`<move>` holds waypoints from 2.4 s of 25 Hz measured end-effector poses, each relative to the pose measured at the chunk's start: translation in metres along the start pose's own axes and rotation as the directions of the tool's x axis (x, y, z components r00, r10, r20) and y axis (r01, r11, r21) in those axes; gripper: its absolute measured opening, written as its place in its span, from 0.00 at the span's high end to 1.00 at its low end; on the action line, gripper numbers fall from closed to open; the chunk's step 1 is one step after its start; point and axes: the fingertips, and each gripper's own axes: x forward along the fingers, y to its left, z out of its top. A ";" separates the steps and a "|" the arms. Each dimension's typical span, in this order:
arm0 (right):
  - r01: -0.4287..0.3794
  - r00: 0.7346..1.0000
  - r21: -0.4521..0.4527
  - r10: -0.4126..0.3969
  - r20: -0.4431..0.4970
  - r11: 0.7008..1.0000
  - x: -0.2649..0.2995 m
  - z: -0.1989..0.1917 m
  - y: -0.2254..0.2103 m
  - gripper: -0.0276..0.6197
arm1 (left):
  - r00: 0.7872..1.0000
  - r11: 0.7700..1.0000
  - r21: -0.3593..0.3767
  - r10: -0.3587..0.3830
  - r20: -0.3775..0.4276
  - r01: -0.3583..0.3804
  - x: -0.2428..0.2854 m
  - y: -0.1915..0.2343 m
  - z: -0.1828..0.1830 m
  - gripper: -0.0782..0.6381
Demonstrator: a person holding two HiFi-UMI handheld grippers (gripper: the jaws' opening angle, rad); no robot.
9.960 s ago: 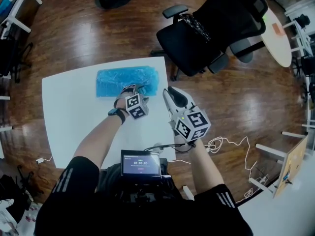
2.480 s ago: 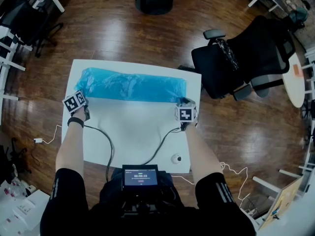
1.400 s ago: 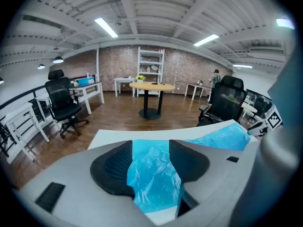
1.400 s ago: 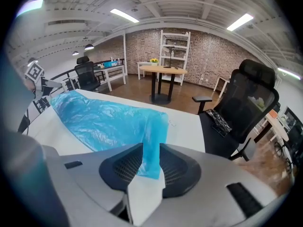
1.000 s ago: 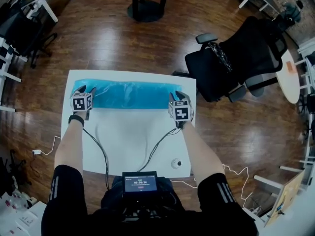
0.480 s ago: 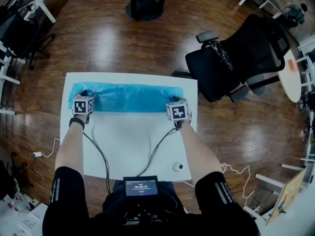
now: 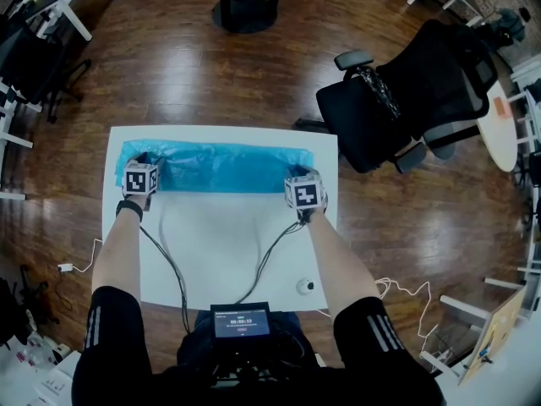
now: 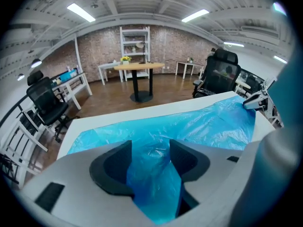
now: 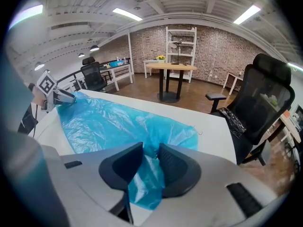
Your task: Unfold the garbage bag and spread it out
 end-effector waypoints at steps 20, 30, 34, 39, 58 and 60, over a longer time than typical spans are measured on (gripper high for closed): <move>-0.033 0.999 -0.084 0.034 0.007 0.996 -0.005 0.007 0.002 0.74 | 0.969 0.595 0.766 -0.110 -0.222 0.243 0.026 -0.108 0.031 0.60; -0.038 0.999 -0.091 0.037 -0.011 0.995 -0.002 -0.002 0.000 0.73 | 0.929 0.448 0.821 -0.067 -0.364 0.354 0.035 -0.089 0.013 0.65; -0.049 0.999 -0.095 0.050 0.001 0.994 -0.002 0.001 0.002 0.73 | 0.935 0.436 0.834 -0.054 -0.350 0.338 0.042 -0.093 0.016 0.76; -0.048 0.999 -0.091 0.048 0.002 0.995 -0.002 -0.001 0.003 0.73 | 0.940 0.429 0.843 -0.048 -0.339 0.325 0.045 -0.095 0.009 0.89; -0.012 0.998 -0.072 0.016 0.058 0.997 -0.011 0.012 -0.006 0.74 | 0.997 0.368 0.930 -0.072 0.004 0.023 -0.010 -0.111 0.042 0.89; -0.018 0.995 -0.069 0.025 0.092 0.997 -0.019 0.022 -0.006 0.74 | 0.997 0.368 0.930 -0.075 0.031 -0.001 -0.017 -0.113 0.041 0.89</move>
